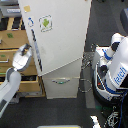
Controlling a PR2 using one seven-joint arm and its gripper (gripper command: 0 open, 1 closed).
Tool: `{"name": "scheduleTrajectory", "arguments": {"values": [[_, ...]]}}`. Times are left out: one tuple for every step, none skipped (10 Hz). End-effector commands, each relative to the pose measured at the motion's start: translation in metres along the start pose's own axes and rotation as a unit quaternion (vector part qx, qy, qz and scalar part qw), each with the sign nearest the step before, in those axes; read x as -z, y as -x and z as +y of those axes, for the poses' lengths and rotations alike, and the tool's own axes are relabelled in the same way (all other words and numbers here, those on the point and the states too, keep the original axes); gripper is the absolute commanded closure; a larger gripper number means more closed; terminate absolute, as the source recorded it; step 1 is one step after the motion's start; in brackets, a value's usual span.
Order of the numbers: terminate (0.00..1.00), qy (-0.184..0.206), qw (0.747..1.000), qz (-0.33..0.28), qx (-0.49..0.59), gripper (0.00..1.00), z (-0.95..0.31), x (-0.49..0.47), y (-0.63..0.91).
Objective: Opening the fridge
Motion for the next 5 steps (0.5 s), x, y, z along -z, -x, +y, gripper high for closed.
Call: {"name": "scheduleTrajectory", "arguments": {"values": [[0.0,0.097,0.883,-0.129,0.441,1.0,-0.494,-0.382,0.583],[0.0,0.072,0.885,-0.119,0.444,1.0,-0.5,-0.36,0.585],[0.0,0.064,0.898,-0.105,0.423,1.0,-0.473,-0.346,0.566],[0.0,0.075,0.919,-0.076,0.38,1.0,-0.399,-0.315,0.523],[0.0,0.083,0.936,-0.055,0.339,1.0,-0.333,-0.274,0.48]]}}
